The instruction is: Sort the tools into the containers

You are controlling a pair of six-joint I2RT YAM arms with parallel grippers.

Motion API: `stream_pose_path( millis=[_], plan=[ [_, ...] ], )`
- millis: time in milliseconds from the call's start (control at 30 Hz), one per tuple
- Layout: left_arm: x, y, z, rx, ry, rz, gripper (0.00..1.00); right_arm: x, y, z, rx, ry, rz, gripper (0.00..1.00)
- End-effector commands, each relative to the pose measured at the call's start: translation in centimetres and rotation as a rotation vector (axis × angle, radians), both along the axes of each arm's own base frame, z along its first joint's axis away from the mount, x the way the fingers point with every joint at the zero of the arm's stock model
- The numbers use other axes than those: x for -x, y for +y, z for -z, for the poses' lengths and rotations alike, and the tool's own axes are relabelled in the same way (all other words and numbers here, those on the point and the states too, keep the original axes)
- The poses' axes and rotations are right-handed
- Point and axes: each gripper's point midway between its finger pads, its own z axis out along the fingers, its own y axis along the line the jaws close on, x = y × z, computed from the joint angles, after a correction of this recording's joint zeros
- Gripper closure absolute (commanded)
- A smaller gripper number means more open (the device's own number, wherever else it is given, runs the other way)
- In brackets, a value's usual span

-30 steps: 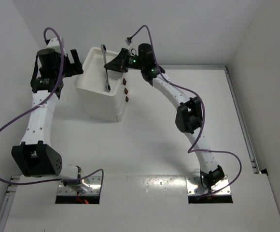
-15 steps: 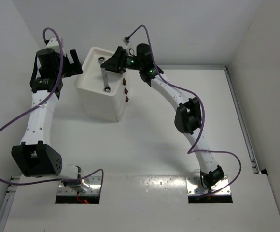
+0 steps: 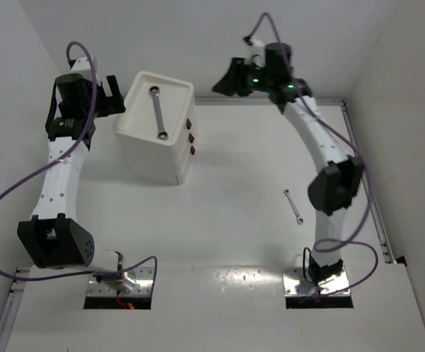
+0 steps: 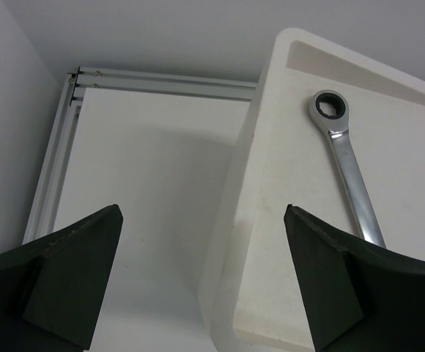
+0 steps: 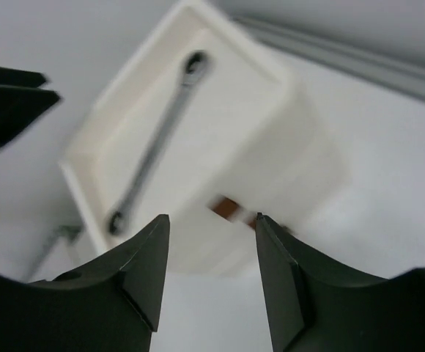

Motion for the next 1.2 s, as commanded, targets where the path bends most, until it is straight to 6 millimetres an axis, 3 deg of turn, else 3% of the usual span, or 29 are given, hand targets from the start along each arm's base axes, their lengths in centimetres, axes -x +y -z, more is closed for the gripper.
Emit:
stream_pose_path(
  millis=[0,67,100,167,200,267,300,400,500,600,767,1167],
  plan=[
    [0.8,-0.1,-3.9,-0.040,-0.091,0.003,0.01,3.9,-11.6,1.5,0.357,-0.054,0.095,0.50],
    [0.8,-0.3,-3.9,-0.050,-0.091,0.005,0.01,6.7,-16.2,3.8,0.545,-0.068,0.101,0.55],
    [0.7,-0.7,-3.9,-0.050,-0.091,0.016,0.01,9.0,-18.2,6.1,0.657,-0.019,0.043,0.59],
    [0.8,-0.6,-3.9,-0.052,-0.091,0.007,0.01,12.0,-20.4,9.2,0.764,0.065,-0.010,0.61],
    [0.7,-0.6,-4.1,-0.053,-0.100,0.007,0.01,14.5,-22.0,12.5,0.848,0.156,-0.047,0.63],
    [0.7,-0.6,-4.1,-0.044,-0.100,0.005,0.01,17.6,-24.0,14.1,0.916,0.198,-0.053,0.63],
    [0.6,-1.2,-4.3,-0.042,-0.110,0.022,0.01,19.8,-25.5,17.0,0.992,0.261,-0.088,0.63],
    [0.6,-1.2,-4.3,-0.042,-0.110,0.023,0.01,23.9,-27.5,20.3,1.098,0.379,-0.131,0.62],
    [0.6,-1.0,-3.9,-0.044,-0.101,0.014,0.01,26.4,-28.7,22.4,1.144,0.491,-0.125,0.60],
    [0.6,-1.0,-3.4,-0.043,-0.091,0.014,0.01,26.8,-30.2,24.5,1.203,0.559,-0.079,0.58],
    [0.4,-1.0,-3.4,-0.044,-0.099,0.014,0.01,26.8,-30.5,27.1,1.215,0.639,-0.079,0.57],
    [0.9,-0.4,-3.2,-0.063,-0.096,-0.014,0.01,23.1,-29.2,31.0,1.091,0.802,0.069,0.54]
  ],
)
